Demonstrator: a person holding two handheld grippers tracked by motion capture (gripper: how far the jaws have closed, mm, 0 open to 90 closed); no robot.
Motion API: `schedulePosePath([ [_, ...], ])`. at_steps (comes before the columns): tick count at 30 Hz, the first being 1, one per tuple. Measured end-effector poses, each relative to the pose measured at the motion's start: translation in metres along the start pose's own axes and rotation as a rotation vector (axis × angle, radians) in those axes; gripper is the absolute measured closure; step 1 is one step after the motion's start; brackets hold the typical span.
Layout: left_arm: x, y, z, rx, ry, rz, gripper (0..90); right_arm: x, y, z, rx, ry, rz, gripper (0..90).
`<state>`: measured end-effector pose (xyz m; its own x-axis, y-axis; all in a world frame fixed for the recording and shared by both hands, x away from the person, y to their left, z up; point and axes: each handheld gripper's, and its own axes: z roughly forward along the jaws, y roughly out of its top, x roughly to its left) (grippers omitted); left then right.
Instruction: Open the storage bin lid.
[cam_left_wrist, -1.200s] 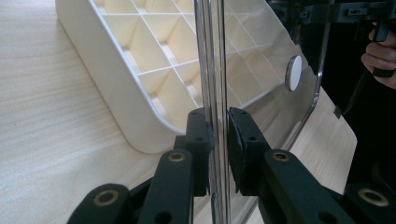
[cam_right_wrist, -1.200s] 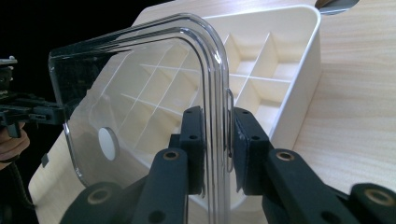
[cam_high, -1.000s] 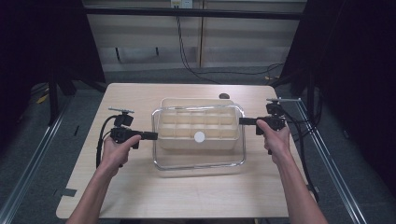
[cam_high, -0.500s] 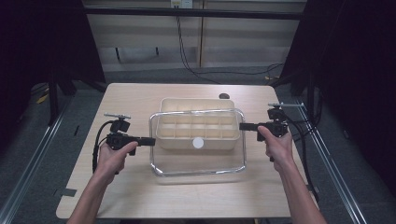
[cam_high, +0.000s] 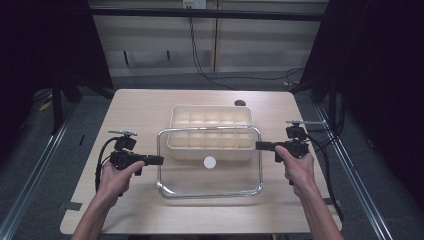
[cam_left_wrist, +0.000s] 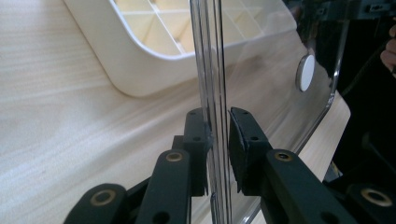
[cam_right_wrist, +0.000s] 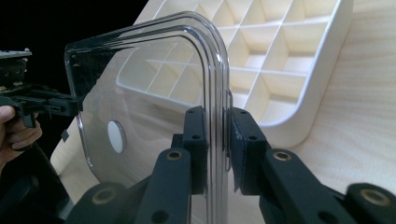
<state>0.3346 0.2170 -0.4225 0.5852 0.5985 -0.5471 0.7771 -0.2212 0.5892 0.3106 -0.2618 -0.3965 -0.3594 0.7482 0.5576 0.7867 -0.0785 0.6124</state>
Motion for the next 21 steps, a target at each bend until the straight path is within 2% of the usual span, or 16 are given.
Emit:
schedulePosePath([
  [5,-0.003,-0.004,0.003,0.023,0.011,0.000,77.8,-0.004,-0.011,0.000,0.003,-0.002,0.023,78.0],
  [8,-0.006,-0.010,0.007,0.066,0.023,0.009,77.6,-0.007,-0.022,0.000,0.011,-0.010,0.034,77.9],
  [13,-0.007,-0.015,0.009,0.082,0.023,-0.001,77.6,-0.008,-0.032,-0.001,0.013,-0.016,0.049,77.9],
  [16,-0.006,-0.019,0.009,0.092,0.010,0.002,77.6,-0.008,-0.041,-0.002,0.020,-0.011,0.078,77.9],
  [18,-0.006,-0.022,0.009,0.096,0.012,0.011,77.6,-0.008,-0.042,-0.002,0.025,-0.016,0.080,77.9],
  [21,-0.005,-0.027,0.010,0.110,0.014,-0.002,77.4,-0.008,-0.046,0.000,0.034,-0.011,0.080,78.0],
])
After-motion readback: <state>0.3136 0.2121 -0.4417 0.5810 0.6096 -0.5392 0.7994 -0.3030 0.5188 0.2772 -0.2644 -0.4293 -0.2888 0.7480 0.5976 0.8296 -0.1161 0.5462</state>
